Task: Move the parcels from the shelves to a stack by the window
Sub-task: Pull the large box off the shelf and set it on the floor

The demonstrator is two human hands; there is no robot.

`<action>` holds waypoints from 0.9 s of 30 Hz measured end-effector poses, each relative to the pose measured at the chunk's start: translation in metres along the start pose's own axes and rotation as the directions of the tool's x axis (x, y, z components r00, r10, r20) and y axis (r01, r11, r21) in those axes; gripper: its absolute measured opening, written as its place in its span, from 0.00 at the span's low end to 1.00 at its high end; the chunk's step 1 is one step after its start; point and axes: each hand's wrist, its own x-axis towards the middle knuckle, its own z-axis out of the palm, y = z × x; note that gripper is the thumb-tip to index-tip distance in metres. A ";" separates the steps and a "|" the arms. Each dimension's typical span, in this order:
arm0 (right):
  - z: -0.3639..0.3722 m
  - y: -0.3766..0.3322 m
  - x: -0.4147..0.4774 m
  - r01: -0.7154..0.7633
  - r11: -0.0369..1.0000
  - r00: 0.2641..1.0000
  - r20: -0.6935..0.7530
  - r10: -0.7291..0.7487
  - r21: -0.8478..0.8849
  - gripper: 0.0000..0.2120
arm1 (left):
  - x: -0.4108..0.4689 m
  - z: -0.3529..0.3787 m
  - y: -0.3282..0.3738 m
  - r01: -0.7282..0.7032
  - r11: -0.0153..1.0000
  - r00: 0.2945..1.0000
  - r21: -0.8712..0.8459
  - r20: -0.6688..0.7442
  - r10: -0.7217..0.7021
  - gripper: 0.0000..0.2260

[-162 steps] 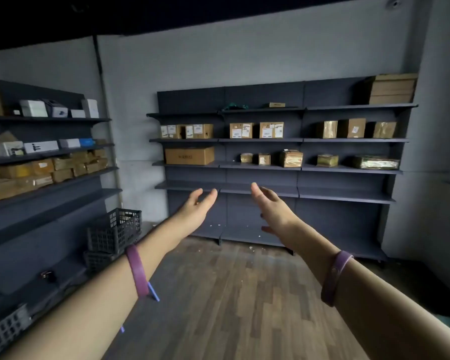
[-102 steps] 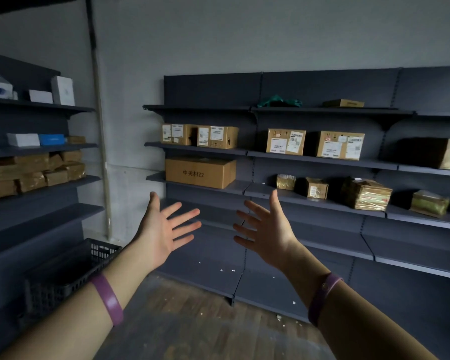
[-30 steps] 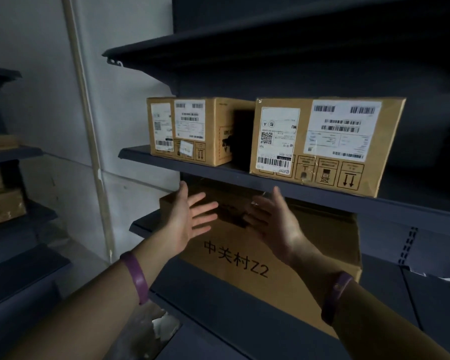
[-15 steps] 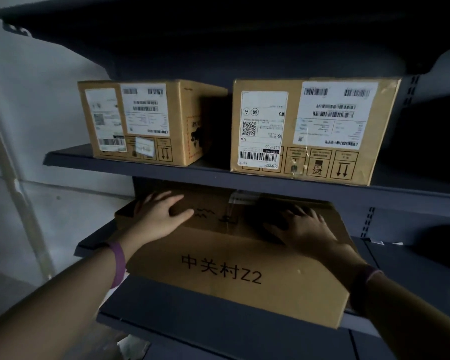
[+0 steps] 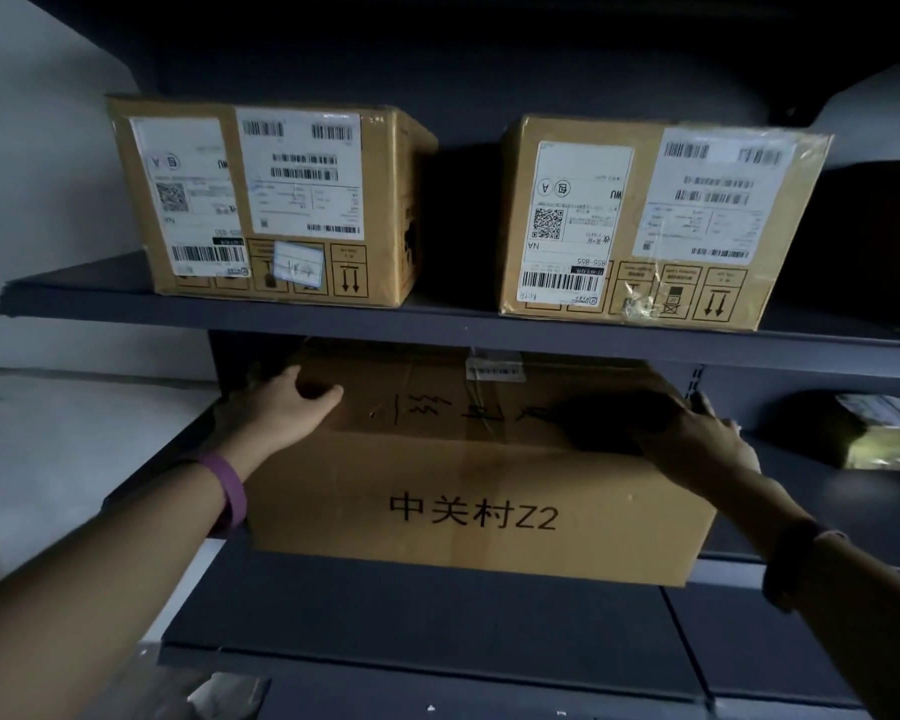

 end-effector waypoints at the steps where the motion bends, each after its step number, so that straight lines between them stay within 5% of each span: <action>1: 0.000 -0.001 -0.003 -0.029 0.999 0.999 -0.022 0.029 0.026 0.30 | -0.001 -0.001 0.001 0.012 1.000 1.000 -0.024 0.014 -0.012 0.34; 9: 0.004 0.003 -0.013 -0.072 0.969 0.990 -0.103 0.098 0.237 0.23 | -0.017 -0.010 -0.001 0.054 0.990 0.998 -0.129 0.042 -0.050 0.35; 22: 0.008 0.043 -0.105 -0.020 0.953 0.980 -0.181 0.078 0.301 0.29 | -0.127 -0.022 -0.016 0.071 0.981 0.995 -0.181 -0.054 -0.082 0.35; 27: 0.017 0.065 -0.149 -0.014 0.980 0.996 -0.086 0.032 0.197 0.30 | -0.178 -0.023 -0.033 0.106 0.975 0.994 -0.194 -0.007 -0.109 0.36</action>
